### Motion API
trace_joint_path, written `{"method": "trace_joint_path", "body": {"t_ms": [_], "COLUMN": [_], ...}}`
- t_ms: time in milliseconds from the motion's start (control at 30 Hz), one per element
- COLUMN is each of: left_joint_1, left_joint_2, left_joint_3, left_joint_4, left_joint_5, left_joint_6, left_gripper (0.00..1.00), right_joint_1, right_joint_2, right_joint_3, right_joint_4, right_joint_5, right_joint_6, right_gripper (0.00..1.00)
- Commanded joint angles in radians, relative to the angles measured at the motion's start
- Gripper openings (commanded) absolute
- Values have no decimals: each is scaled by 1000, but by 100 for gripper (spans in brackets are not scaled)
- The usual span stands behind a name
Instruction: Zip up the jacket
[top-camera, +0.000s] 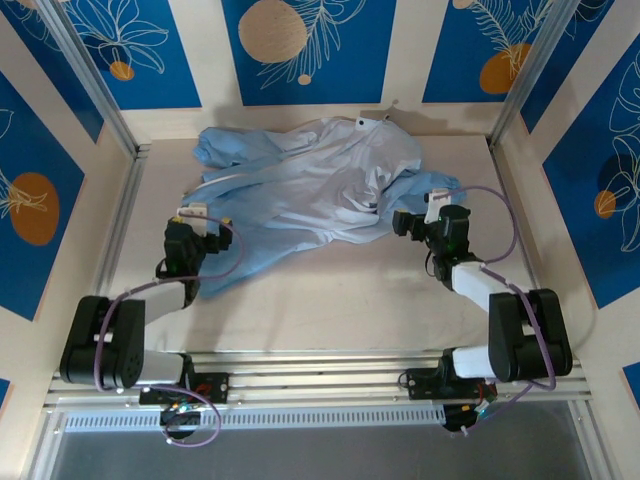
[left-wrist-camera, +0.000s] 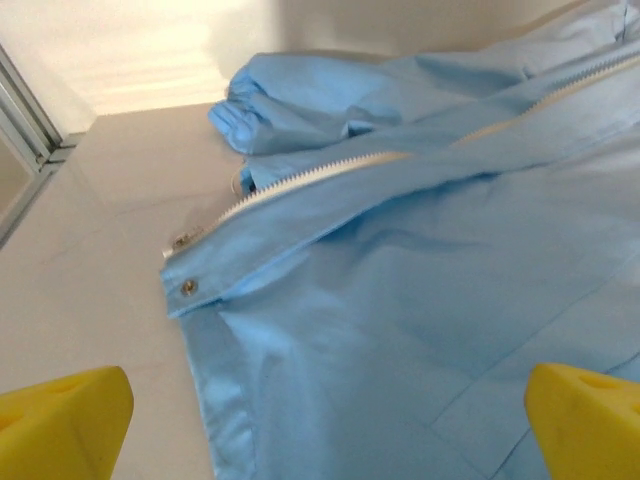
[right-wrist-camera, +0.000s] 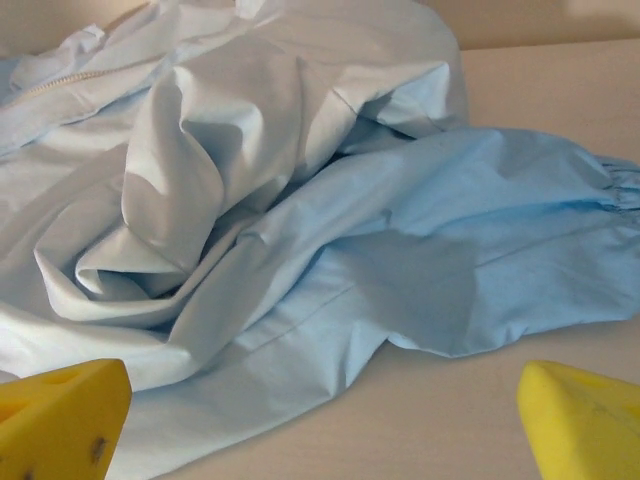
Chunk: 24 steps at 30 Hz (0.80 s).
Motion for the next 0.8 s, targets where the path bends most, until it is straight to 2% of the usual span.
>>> {"method": "trace_joint_path", "body": {"t_ms": [0, 100, 233, 300, 333, 367, 433, 533, 633, 767], "left_joint_1": [17, 15, 3, -8, -19, -32, -65, -147, -269, -455], "left_joint_2": [-26, -6, 70, 116, 139, 159, 192, 231, 262, 327], "left_joint_3": [115, 206, 296, 314, 315, 310, 293, 279, 276, 300], "left_joint_4": [-304, -492, -671, -716, -729, -733, -721, -705, -687, -663], "left_joint_5": [-14, 72, 199, 244, 257, 264, 271, 269, 241, 213], "left_joint_6": [-76, -148, -277, -329, -349, -368, -397, -433, -472, -565], "left_gripper": [99, 92, 81, 77, 75, 74, 71, 67, 66, 64], "right_joint_1": [55, 115, 173, 177, 179, 189, 226, 268, 258, 227], "right_joint_2": [-14, 9, 48, 93, 124, 162, 228, 314, 387, 442], "right_joint_3": [93, 196, 293, 356, 392, 419, 472, 548, 620, 689], "right_joint_4": [-274, -436, -536, -609, -644, -658, -690, -746, -790, -842], "right_joint_5": [110, 152, 152, 90, 20, -52, -91, -76, -143, -198], "right_joint_6": [39, 61, 145, 302, 376, 419, 465, 490, 505, 504], "right_gripper": [99, 99, 100, 96, 94, 91, 90, 87, 68, 57]}}
